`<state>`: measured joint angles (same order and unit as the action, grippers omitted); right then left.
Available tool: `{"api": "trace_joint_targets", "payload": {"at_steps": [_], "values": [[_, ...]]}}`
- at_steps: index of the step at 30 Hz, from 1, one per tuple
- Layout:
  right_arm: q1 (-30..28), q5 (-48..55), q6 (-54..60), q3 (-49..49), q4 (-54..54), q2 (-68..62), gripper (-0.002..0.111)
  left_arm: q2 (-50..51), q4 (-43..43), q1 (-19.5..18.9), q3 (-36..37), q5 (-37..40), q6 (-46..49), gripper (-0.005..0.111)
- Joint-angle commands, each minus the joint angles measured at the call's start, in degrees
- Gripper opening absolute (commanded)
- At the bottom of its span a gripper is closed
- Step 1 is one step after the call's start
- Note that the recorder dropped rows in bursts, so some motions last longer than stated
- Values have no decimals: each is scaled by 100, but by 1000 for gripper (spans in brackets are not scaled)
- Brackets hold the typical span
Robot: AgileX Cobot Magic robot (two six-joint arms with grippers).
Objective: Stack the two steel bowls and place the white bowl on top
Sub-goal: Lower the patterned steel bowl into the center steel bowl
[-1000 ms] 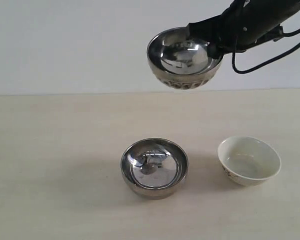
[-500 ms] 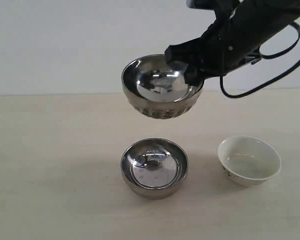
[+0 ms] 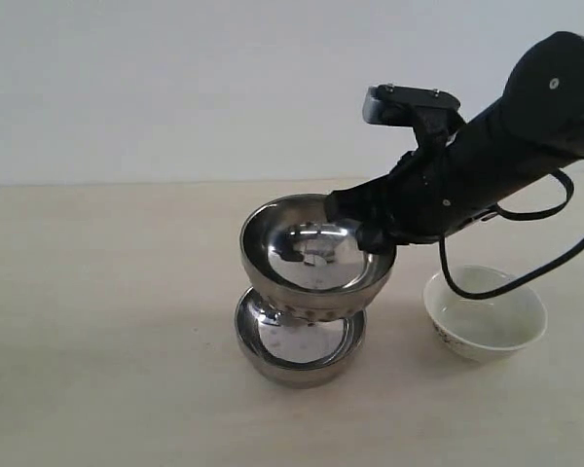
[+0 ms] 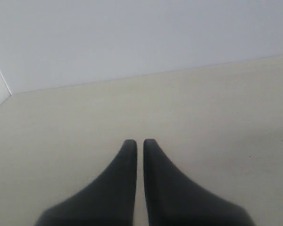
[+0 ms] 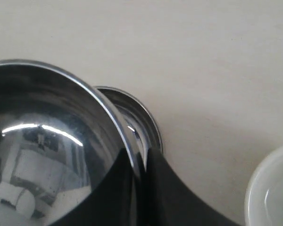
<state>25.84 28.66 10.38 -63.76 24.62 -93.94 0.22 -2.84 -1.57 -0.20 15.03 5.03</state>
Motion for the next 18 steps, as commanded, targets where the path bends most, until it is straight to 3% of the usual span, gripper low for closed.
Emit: {"api": "trace_joint_targets", "payload": {"at_steps": [1,7,18], "values": [[2,-151,221,109,249,69,0,-22,49,-17,20,-45,-56,4],[15,-97,605,109,777,-134,0,-22,49,-17,20,-45,-56,4],[265,-460,815,109,769,-680,0,-22,49,-17,20,-45,-56,4]]}}
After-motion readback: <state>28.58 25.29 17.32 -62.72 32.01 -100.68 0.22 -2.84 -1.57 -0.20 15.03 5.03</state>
